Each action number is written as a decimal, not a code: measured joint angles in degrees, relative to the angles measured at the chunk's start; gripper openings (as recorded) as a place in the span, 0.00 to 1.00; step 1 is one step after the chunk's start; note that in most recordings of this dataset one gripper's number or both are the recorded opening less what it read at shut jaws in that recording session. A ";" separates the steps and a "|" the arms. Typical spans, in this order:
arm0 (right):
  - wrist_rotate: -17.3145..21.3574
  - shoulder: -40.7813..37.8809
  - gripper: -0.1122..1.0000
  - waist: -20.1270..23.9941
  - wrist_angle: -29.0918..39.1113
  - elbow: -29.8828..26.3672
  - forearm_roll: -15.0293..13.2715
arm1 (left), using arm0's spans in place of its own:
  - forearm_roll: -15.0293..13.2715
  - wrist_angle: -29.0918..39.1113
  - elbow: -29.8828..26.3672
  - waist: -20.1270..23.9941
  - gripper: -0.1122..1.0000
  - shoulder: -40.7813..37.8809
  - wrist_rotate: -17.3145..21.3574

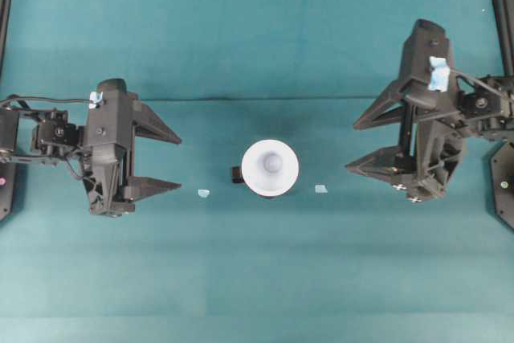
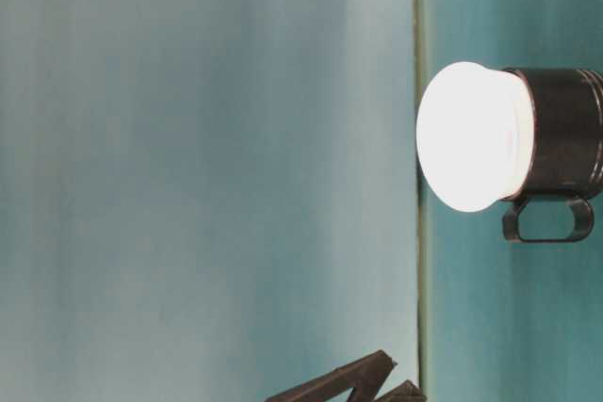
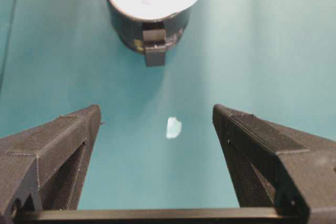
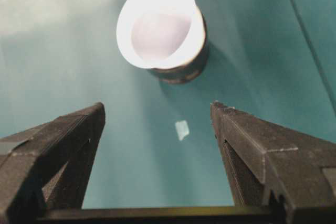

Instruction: Put the paper cup into the moved cup holder.

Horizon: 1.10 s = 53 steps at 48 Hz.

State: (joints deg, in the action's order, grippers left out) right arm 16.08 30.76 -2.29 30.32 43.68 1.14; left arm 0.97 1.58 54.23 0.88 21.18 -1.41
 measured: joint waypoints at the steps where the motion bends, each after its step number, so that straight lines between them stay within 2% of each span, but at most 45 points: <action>1: 0.09 0.00 0.87 0.00 0.00 0.00 -0.09 | 0.09 -0.09 0.00 0.00 0.89 0.00 0.00; 53: 0.00 0.35 0.87 0.09 0.00 0.97 -0.09 | 0.00 0.00 0.00 0.09 0.89 0.00 0.00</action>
